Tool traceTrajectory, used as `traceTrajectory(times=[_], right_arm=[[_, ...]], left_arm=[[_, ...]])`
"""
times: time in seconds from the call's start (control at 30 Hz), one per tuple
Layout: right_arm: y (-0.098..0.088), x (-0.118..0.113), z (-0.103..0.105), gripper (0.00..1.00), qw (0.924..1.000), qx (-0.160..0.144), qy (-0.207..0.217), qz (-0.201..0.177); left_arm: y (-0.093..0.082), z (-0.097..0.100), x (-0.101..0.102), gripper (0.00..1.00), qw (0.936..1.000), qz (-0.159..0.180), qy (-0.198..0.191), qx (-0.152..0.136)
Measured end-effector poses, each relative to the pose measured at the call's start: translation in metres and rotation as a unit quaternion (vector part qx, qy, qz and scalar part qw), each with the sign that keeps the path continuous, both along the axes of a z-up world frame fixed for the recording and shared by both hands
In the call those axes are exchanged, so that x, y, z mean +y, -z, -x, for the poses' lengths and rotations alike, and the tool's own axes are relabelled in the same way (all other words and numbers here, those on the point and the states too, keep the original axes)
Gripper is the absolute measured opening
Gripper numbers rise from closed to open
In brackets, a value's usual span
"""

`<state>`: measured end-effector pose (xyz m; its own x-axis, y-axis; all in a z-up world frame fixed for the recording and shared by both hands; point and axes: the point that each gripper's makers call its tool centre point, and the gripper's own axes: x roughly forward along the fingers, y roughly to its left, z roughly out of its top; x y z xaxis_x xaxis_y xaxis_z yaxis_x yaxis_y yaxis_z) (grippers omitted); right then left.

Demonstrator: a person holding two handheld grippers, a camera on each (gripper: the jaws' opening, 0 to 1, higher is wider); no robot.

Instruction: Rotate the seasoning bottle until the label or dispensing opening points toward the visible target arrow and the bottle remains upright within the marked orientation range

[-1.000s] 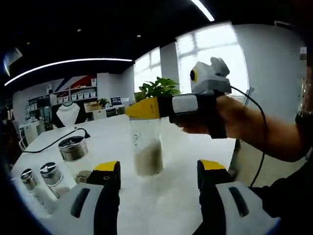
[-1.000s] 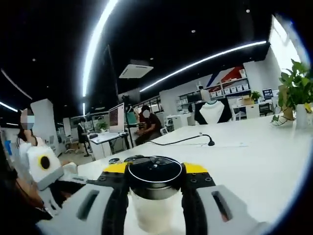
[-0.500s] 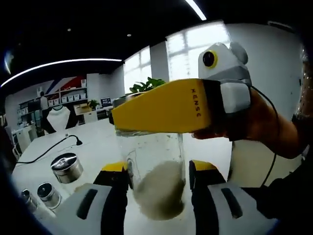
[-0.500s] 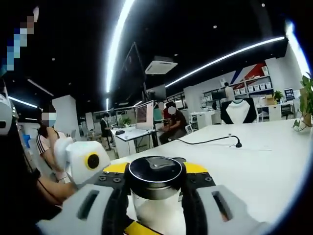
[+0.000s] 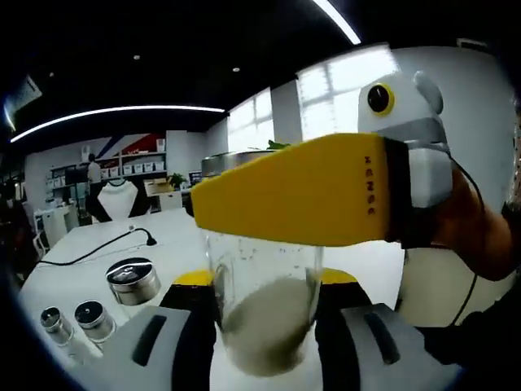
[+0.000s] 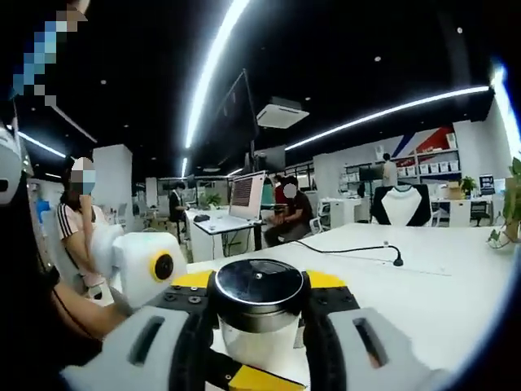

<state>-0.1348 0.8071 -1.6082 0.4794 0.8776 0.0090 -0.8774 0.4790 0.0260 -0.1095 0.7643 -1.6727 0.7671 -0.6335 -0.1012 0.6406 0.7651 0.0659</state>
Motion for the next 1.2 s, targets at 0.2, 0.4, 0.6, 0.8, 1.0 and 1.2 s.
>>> traceTrajectory(times=[0.2,0.4,0.6,0.8,1.0,1.2], right_arm=[[-0.003,-0.01,-0.008,0.4,0.9961,-0.028,0.083,-0.011],[-0.004,-0.009,-0.007,0.38,0.9925,-0.021,0.114,-0.039],[-0.008,-0.006,-0.004,0.37,0.9938,-0.031,0.095,-0.047],[-0.008,-0.003,0.005,0.36,0.9983,-0.028,0.033,-0.04],[-0.012,-0.011,0.009,0.36,0.9983,-0.009,-0.02,-0.055],[-0.017,-0.011,0.016,0.36,0.9951,-0.033,-0.079,-0.049]], left_arm=[[-0.004,-0.004,0.005,0.47,0.9993,0.008,-0.035,-0.008],[-0.004,-0.002,0.004,0.47,0.9985,-0.003,-0.052,-0.014],[-0.008,-0.001,0.008,0.48,0.9982,-0.008,-0.057,-0.019],[-0.013,0.005,0.002,0.49,0.9998,0.012,-0.015,-0.007],[-0.019,0.012,-0.007,0.49,0.999,0.03,0.033,0.002],[-0.024,0.017,-0.014,0.49,0.998,0.038,0.051,-0.001]])
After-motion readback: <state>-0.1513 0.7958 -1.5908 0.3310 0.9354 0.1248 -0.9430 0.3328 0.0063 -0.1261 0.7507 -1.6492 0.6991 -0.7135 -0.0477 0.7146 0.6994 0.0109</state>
